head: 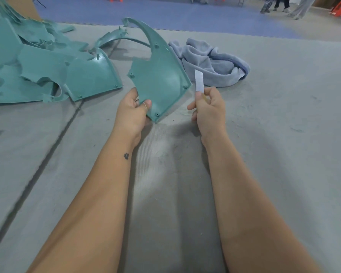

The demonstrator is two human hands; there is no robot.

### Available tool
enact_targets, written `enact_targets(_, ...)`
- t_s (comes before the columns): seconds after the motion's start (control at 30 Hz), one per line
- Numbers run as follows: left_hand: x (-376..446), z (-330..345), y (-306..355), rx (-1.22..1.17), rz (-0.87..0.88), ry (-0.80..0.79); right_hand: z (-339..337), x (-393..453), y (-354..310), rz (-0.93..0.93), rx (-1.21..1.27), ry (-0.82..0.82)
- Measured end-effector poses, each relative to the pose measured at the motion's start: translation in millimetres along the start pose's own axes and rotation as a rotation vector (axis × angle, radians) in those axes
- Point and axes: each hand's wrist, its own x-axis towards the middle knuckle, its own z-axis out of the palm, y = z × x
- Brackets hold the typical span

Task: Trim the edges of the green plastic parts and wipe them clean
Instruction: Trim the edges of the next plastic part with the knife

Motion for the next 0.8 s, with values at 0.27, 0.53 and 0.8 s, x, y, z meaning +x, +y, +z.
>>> enact_targets(0.27, -2.1, -0.9, 4.0, -0.142, -0.026, -0.035, -1.6, 0.4, -1.3, -0.017, 0.085, 0.001)
enact_targets(0.53, -1.9, 0.5, 4.7, -0.254, -0.046, -0.018, 3.6, -5.6, 2.8, -0.103, -0.166, -0.243)
enact_targets(0.8, -3.5, 0.0, 5.7, -0.241, -0.082, -0.02, 0.8, 0.4, 3.9, -0.079, -0.009, -0.007)
